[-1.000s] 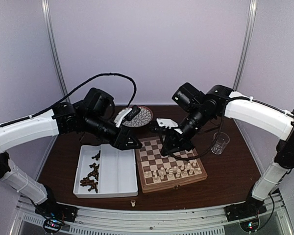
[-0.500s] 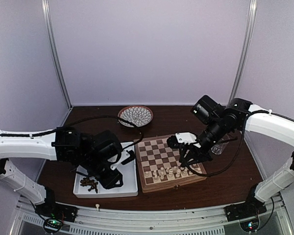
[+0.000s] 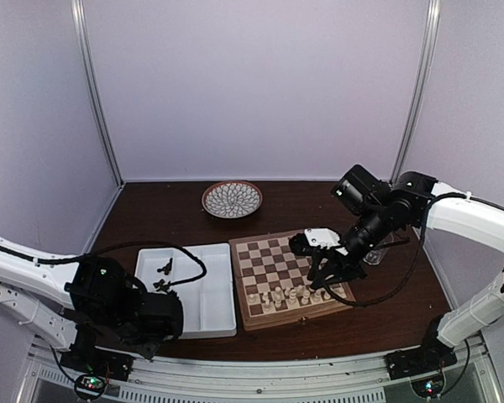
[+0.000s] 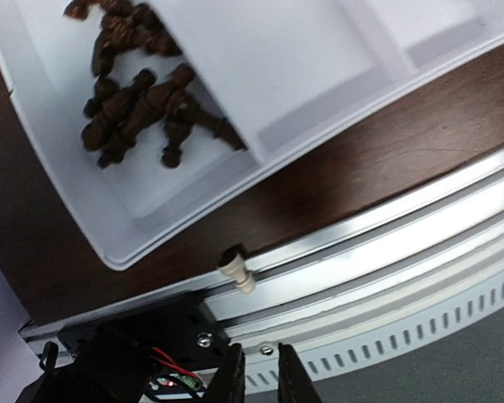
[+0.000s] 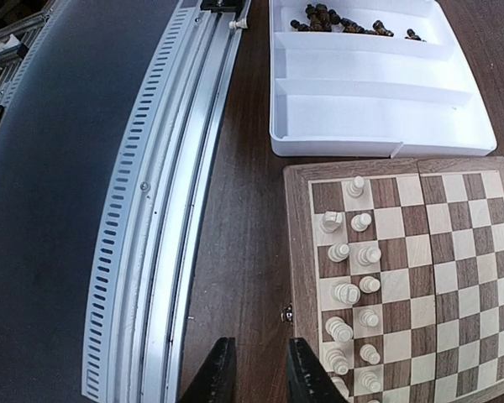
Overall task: Set up the chess pieces on the board
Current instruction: Move the pawn to the corner of the board.
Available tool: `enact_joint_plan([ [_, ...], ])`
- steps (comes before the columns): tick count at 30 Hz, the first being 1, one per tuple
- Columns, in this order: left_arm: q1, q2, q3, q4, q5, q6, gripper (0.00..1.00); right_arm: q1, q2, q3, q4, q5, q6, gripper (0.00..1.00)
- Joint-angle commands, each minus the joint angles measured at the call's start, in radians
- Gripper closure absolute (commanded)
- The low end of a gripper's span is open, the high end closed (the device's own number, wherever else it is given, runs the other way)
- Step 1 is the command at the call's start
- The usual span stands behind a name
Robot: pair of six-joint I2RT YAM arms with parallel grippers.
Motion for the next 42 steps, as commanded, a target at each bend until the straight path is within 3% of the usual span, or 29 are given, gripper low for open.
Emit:
enact_joint_plan([
  [1,0.0,-0.052,-0.068,-0.15,-0.001,-0.257,0.86,0.003,-0.037,-0.014,0.024,-0.035,0.009,0.76],
  [6,0.0,-0.09,-0.172,-0.225,0.004,-0.381,0.91,0.003,-0.057,-0.024,0.028,-0.036,0.009,0.76],
  [18,0.035,0.069,-0.225,0.051,-0.032,-0.168,0.92,0.003,-0.05,-0.018,0.029,-0.041,0.017,0.76],
  [34,0.12,0.154,-0.324,0.191,0.057,-0.003,0.92,0.003,-0.031,-0.028,0.029,-0.024,0.015,0.76],
  [42,0.12,0.275,-0.253,0.273,0.087,0.12,0.93,0.003,-0.023,-0.03,0.03,-0.017,0.015,0.76],
])
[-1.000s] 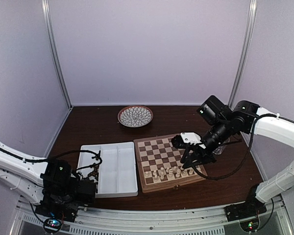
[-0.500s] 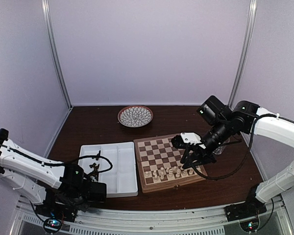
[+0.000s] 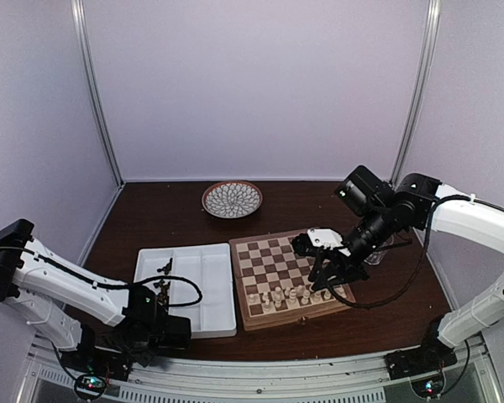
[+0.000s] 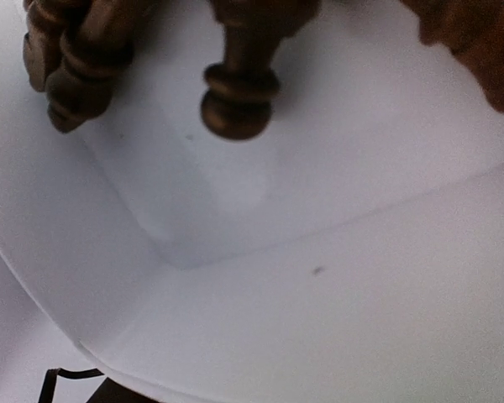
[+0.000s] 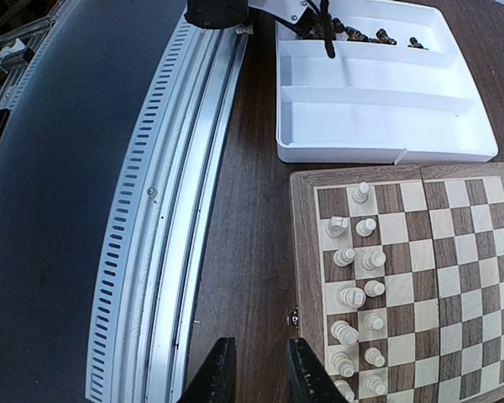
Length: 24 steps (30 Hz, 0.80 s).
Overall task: Set up the chess pieces on the board
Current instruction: Move the pawn to the corner of the board.
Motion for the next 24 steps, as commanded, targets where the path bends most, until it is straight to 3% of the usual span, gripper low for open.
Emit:
enact_joint_plan([
  [1,0.006,0.075,0.042,0.157,0.052,0.108,0.93,0.003,0.006,-0.007,0.015,0.008,0.008,0.76],
  [13,0.007,0.167,0.227,0.201,0.076,0.248,0.93,0.002,0.0,-0.017,0.016,0.022,0.008,0.76],
  [24,0.007,0.111,0.229,0.134,0.077,0.267,0.94,0.0,-0.002,-0.023,0.016,0.027,0.008,0.76],
])
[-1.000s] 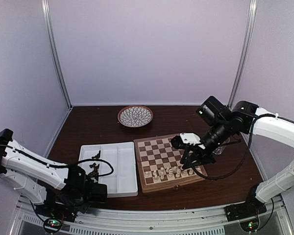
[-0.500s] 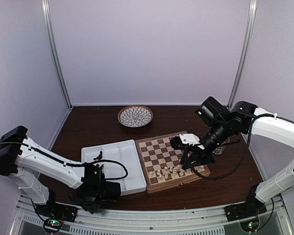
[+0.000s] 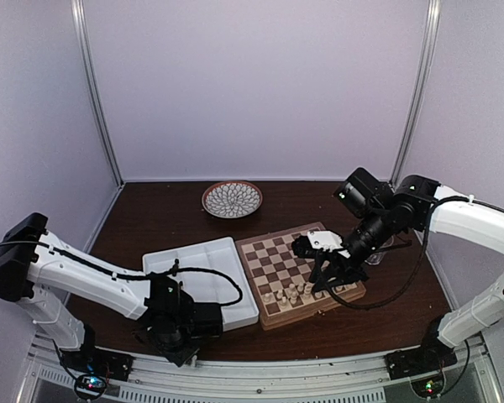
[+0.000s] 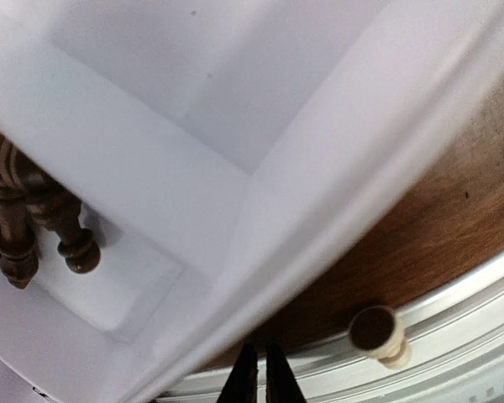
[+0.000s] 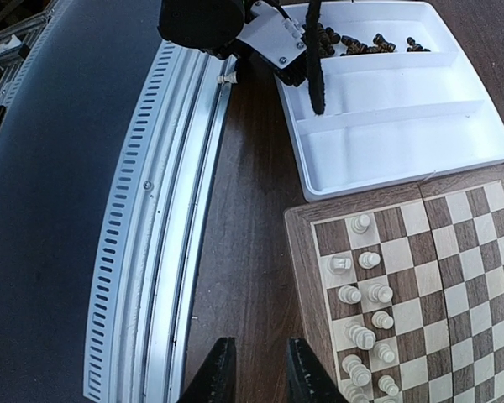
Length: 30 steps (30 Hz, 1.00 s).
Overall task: Set up the chess pieces on the board
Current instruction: Move the pawn to the corner of the board, then pick up the rook from c2.
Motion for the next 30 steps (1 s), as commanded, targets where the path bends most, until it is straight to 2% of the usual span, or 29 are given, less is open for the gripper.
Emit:
enact_joint_plan([
  [1,-0.001,-0.061,0.002,-0.038,0.003,0.046,0.93,-0.002,-0.004,-0.008,0.01,0.013,0.009,0.76],
  [4,-0.004,-0.12,0.002,-0.024,0.016,0.126,0.88,-0.011,-0.005,-0.007,0.008,0.011,0.01,0.76],
  [9,-0.049,-0.194,0.034,0.005,-0.031,0.307,0.73,-0.021,-0.011,-0.008,0.002,0.012,0.01,0.76],
  [17,-0.056,-0.094,0.2,-0.004,-0.009,0.629,0.56,-0.046,-0.049,-0.006,-0.061,0.044,-0.02,0.76],
  [22,-0.054,-0.049,0.288,0.011,-0.037,0.764,0.32,-0.103,-0.117,-0.056,-0.072,0.048,-0.016,0.75],
  [24,-0.043,-0.019,0.327,-0.005,-0.009,0.821,0.33,-0.132,-0.145,-0.081,-0.076,0.048,-0.013,0.75],
  [30,-0.006,0.06,0.4,-0.092,0.109,0.962,0.45,-0.254,-0.247,-0.152,-0.046,0.01,0.02,0.75],
])
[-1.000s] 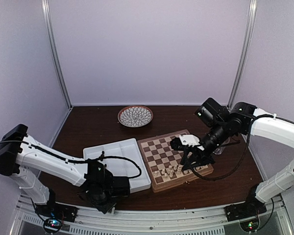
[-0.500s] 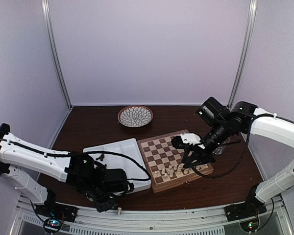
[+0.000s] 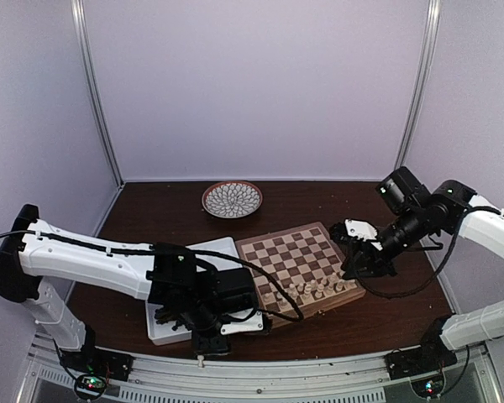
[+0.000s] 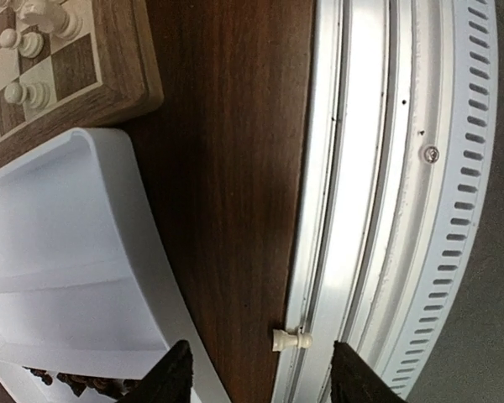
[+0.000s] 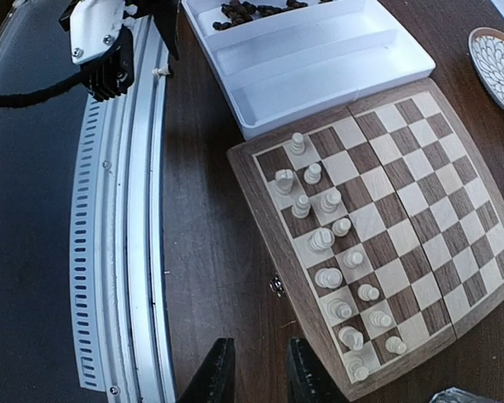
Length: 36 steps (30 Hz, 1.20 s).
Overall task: Set up the chess pieces on the board
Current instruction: Pick up the rook from c2.
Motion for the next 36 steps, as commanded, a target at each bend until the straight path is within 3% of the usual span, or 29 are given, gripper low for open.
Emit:
enact_joint_plan([
  [1,0.03,0.03,0.027,-0.072,0.081,0.156,0.45,-0.08,-0.071,-0.048,0.018,-0.033,0.03,0.75],
  [7,0.048,-0.047,-0.061,-0.116,-0.004,0.254,0.46,-0.146,-0.12,-0.106,0.076,-0.095,0.059,0.73],
  [14,0.047,-0.168,-0.154,-0.015,0.006,0.406,0.44,-0.156,-0.127,-0.137,0.117,-0.103,0.065,0.71],
  [18,0.049,-0.119,-0.141,-0.007,-0.001,0.472,0.4,-0.169,-0.141,-0.158,0.132,-0.104,0.07,0.69],
  [21,0.052,-0.063,-0.126,-0.037,0.021,0.522,0.43,-0.184,-0.158,-0.171,0.143,-0.101,0.07,0.68],
  [30,0.08,-0.087,-0.208,0.067,0.094,0.578,0.5,-0.212,-0.166,-0.189,0.164,-0.092,0.073,0.64],
  [36,0.079,-0.039,-0.192,0.088,0.011,0.623,0.52,-0.213,-0.153,-0.189,0.171,-0.097,0.075,0.63],
])
